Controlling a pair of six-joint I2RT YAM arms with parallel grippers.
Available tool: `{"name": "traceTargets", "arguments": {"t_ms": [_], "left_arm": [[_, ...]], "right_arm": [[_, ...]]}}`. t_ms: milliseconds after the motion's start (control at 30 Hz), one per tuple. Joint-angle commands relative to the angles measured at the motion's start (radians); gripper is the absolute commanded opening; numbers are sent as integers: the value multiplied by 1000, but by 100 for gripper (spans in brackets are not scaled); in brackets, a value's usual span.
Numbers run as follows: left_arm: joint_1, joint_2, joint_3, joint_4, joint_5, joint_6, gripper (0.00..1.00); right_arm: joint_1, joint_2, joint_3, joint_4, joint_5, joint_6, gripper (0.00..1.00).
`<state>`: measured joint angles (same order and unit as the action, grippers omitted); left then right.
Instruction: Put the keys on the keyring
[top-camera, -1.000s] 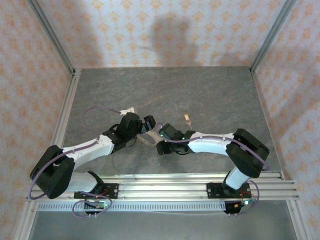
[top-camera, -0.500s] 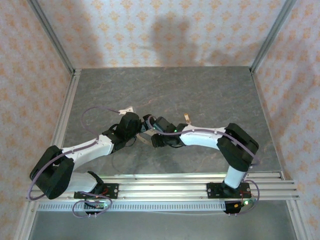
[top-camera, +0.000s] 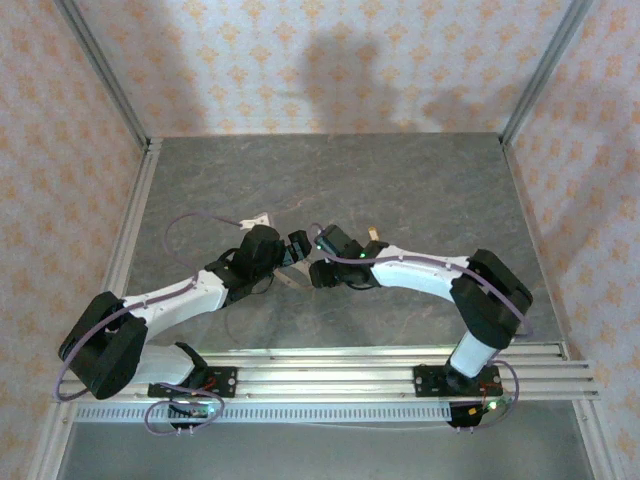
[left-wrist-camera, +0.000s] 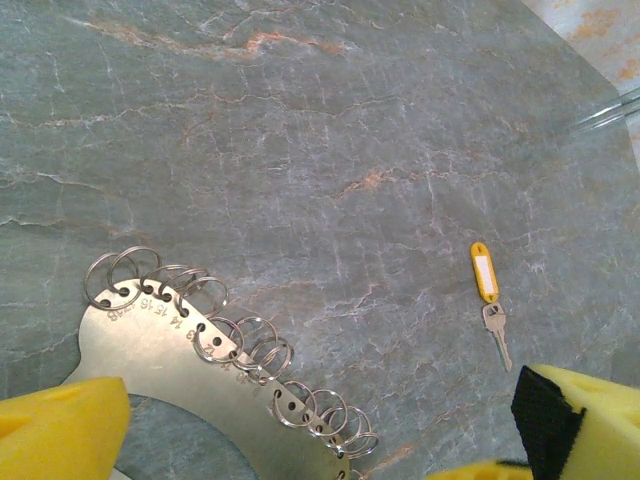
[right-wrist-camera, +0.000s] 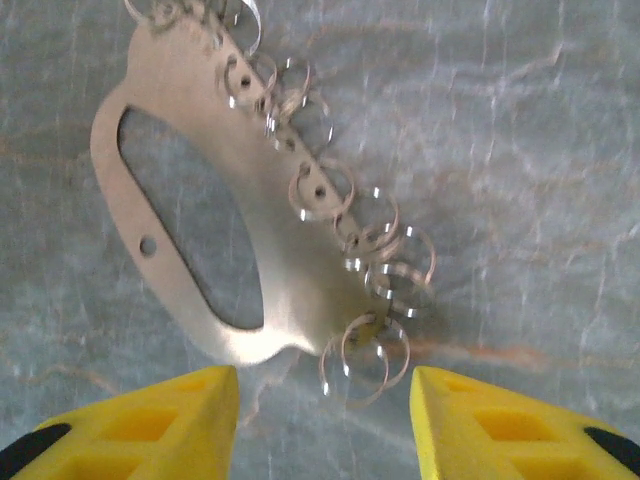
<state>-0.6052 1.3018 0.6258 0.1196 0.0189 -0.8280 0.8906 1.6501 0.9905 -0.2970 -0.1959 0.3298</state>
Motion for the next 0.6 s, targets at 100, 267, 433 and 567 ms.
{"name": "traceTargets", "arguments": {"t_ms": [100, 267, 433, 567], "left_arm": [[0, -58, 22, -56, -59, 40, 100], [17, -122, 29, -104, -78, 57, 100], [25, -173, 22, -129, -95, 55, 100], [31, -203, 17, -144, -110, 50, 100]], "right_arm": [[66, -8, -52, 53, -48, 76, 49], [67, 25, -53, 85, -47, 95, 49], [67, 54, -33, 90, -42, 93, 49], [67, 68, -27, 95, -43, 96, 49]]}}
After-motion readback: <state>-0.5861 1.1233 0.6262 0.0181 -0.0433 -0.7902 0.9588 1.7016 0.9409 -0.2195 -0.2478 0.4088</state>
